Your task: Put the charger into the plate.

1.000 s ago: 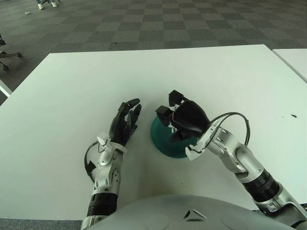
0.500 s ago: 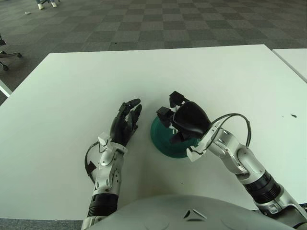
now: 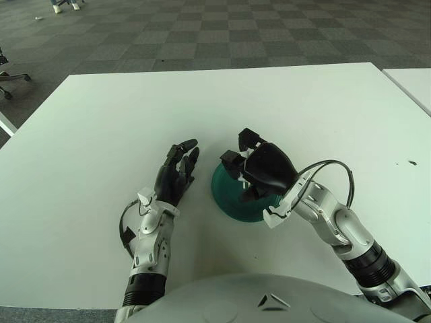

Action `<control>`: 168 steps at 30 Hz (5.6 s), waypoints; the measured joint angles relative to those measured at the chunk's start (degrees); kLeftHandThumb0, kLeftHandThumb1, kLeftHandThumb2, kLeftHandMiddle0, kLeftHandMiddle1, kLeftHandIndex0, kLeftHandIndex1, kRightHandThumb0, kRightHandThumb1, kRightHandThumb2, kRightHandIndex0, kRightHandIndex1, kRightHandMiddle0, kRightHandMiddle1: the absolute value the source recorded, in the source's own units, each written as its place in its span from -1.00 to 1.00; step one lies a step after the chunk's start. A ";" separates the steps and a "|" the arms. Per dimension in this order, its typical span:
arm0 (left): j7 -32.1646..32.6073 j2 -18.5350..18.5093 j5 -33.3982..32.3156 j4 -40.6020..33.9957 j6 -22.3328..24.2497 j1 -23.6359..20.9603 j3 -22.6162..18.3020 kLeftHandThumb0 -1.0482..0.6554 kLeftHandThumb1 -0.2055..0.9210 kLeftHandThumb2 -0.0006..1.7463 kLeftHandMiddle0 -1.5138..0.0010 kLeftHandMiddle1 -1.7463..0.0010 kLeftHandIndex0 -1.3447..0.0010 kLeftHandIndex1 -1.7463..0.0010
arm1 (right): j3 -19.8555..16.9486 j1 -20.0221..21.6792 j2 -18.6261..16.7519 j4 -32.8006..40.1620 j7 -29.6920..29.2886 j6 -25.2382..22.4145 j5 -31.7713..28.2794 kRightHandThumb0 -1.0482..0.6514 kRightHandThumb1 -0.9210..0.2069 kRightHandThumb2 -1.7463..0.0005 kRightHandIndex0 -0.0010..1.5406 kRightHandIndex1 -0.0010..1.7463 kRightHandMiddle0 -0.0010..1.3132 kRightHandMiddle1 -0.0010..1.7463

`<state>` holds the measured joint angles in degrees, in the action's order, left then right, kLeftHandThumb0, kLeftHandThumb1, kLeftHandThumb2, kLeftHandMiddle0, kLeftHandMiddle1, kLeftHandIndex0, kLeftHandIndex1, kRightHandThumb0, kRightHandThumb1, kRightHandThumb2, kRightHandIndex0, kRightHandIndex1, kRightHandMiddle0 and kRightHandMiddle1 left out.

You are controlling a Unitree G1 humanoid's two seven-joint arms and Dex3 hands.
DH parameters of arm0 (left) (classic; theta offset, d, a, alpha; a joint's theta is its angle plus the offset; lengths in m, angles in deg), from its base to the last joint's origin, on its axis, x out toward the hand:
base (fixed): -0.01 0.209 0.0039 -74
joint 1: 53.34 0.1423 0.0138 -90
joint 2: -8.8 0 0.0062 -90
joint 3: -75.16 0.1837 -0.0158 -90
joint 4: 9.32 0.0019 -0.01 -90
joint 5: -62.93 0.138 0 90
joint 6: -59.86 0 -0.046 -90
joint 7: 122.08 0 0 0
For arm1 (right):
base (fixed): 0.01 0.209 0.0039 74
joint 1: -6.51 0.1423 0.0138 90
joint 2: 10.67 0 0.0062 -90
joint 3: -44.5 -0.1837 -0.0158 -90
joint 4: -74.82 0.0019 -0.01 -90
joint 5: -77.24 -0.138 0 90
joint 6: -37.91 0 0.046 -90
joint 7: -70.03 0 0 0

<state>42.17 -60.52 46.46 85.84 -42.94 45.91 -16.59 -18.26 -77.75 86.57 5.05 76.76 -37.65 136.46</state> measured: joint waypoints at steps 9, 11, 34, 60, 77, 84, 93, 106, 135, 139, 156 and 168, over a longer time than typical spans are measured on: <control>0.19 0.00 0.02 -0.15 0.00 0.17 0.23 -0.76 1.00 -0.32 0.44 0.99 0.59 -0.25 | -0.65 -0.26 0.01 0.20 0.04 0.34 0.00 -0.26 -0.30 -0.18 0.54 1.00 -0.28 0.96; 0.21 0.01 0.02 -0.16 0.00 0.15 0.31 -0.76 1.00 -0.32 0.44 0.99 0.59 -0.25 | -0.68 -0.85 0.36 0.15 0.87 1.12 -2.71 -0.56 -0.64 -0.11 -0.21 0.02 -0.63 0.04; 0.45 0.08 0.05 -0.23 -0.03 0.28 0.69 -0.76 1.00 -0.32 0.43 0.99 0.59 -0.25 | 0.63 -8.08 4.49 -2.51 8.39 10.12 -18.05 -0.89 -1.00 -0.04 -1.00 -1.00 -1.00 -0.99; 0.51 -0.52 -0.07 -0.72 -0.35 0.53 0.40 -0.76 1.00 -0.32 0.43 0.99 0.59 -0.25 | -6.67 -0.21 0.55 8.96 6.26 3.84 -6.72 -0.96 -1.00 0.18 -1.00 -1.00 -1.00 -1.00; 0.48 -0.35 -0.12 -0.98 -0.19 1.12 0.53 -0.76 1.00 -0.32 0.43 0.99 0.59 -0.25 | -12.26 -0.59 -12.55 16.33 15.87 -21.26 -10.24 -0.83 -1.00 0.07 -1.00 -1.00 -1.00 -1.00; 0.26 -0.18 -0.24 -1.96 -0.28 2.06 0.67 -0.76 1.00 -0.32 0.43 0.99 0.59 -0.25 | -16.73 -9.48 -23.55 24.66 17.07 -34.87 -20.10 -0.76 -1.00 -0.03 -1.00 -1.00 -1.00 -1.00; 0.09 -0.60 -0.34 -2.49 -0.22 3.03 0.60 -0.76 1.00 -0.32 0.43 0.99 0.59 -0.25 | -35.24 -12.98 -27.13 7.59 3.91 -23.87 -39.53 -0.76 -1.00 -0.11 -0.87 -0.98 -0.99 -0.64; -1.20 -1.22 -1.06 -3.06 -1.08 4.51 0.32 -0.76 1.00 -0.32 0.43 0.99 0.59 -0.25 | -39.37 -25.20 -28.90 1.93 -3.96 -10.29 -52.26 -0.88 -1.00 0.00 -0.84 -0.98 -1.00 -0.43; -1.71 0.74 0.66 -5.67 -4.74 9.82 3.05 -0.76 1.00 -0.32 0.43 0.99 0.59 -0.25 | -36.37 -23.17 -22.46 -18.00 -7.65 5.53 -53.66 -0.85 -1.00 -0.09 -0.82 -0.98 -1.00 -0.52; -0.58 2.07 2.41 -6.68 -6.14 11.95 5.41 -0.76 1.00 -0.32 0.43 0.99 0.59 -0.25 | -36.62 -23.46 -20.19 -18.26 -4.76 6.64 -56.40 -0.87 -1.00 -0.09 -0.83 -0.99 -1.00 -0.53; 12.59 2.71 15.44 -9.99 -13.12 20.62 7.14 -0.76 1.00 0.11 0.59 1.00 0.98 0.08 | -34.09 -20.74 -19.75 -23.29 -3.35 9.23 -58.25 -0.90 -1.00 -0.05 -0.83 -0.99 -1.00 -0.40; 17.71 1.80 19.44 -9.77 -14.34 20.78 4.39 -0.75 1.00 0.16 0.68 1.00 1.00 0.24 | -27.93 -16.96 -21.75 -24.73 -3.25 6.34 -56.36 -0.87 -1.00 -0.05 -0.84 -1.00 -1.00 -0.47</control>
<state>59.87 -58.72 65.90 76.07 -57.28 66.68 -12.20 -46.19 -94.72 64.82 -19.67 73.51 -31.31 80.10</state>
